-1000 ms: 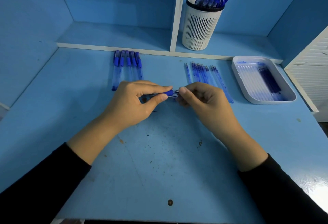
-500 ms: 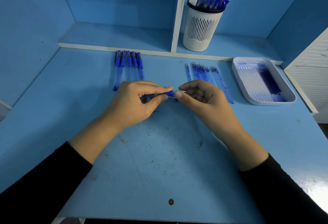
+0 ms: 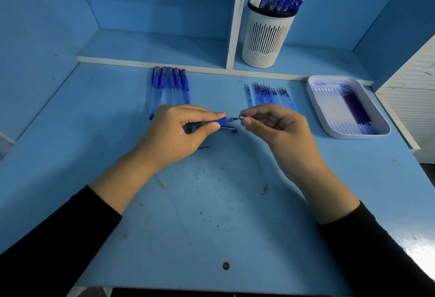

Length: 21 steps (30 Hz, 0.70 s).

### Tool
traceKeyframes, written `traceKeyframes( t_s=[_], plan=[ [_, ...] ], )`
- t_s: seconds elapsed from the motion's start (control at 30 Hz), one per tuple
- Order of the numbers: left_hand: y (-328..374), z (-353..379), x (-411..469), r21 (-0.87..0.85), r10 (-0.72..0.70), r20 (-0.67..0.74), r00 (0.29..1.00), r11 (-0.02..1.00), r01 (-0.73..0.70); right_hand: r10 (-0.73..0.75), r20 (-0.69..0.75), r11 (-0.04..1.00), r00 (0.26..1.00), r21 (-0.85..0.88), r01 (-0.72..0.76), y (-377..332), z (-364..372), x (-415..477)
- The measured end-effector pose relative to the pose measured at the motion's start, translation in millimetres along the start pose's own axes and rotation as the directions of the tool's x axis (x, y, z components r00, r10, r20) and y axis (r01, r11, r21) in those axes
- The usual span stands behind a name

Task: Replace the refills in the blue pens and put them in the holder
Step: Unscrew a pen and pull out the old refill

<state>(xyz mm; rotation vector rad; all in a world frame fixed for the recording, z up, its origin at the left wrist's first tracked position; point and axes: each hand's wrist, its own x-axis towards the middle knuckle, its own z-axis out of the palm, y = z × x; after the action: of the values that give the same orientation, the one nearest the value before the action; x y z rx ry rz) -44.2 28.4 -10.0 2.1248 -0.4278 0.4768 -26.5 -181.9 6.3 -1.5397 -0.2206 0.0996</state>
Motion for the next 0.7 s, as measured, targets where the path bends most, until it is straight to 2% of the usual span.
traceKeyframes(
  t_s=[0.13, 0.23, 0.33, 0.47, 0.6, 0.7],
  plan=[
    [-3.7, -2.7, 1.5, 0.028, -0.017, -0.042, 0.999, 0.999, 0.019, 0.051, -0.055, 0.997, 0.997, 0.061, -0.047, -1.3, -7.8, 1.7],
    [-5.8, -2.8, 1.7, 0.048, -0.020, -0.051, 0.998, 0.999, 0.023, 0.039, -0.054, 0.990, 0.998, -0.131, -0.046, 0.8, -11.8, 0.9],
    [-5.3, -1.8, 1.3, 0.051, -0.024, -0.044, 0.999, 0.998, 0.026, 0.011, -0.023, 0.933, 1.000, -0.359, -0.019, 5.9, -9.0, -1.7],
    [-4.3, 0.1, 0.2, 0.057, -0.033, -0.036, 0.999, 0.998, 0.035, -0.053, 0.039, 0.839, 0.998, -0.540, 0.066, 8.6, -4.9, -3.8],
    [-3.2, 0.1, 0.2, 0.049, -0.037, -0.028, 0.999, 0.998, 0.038, -0.097, 0.090, 0.786, 0.991, -0.604, 0.131, 9.5, -2.4, -3.8],
    [-1.9, 0.7, -0.3, 0.045, -0.036, -0.022, 0.999, 0.998, 0.037, -0.083, 0.079, 0.803, 0.993, -0.584, 0.114, 9.9, -4.3, -4.7]
  ],
)
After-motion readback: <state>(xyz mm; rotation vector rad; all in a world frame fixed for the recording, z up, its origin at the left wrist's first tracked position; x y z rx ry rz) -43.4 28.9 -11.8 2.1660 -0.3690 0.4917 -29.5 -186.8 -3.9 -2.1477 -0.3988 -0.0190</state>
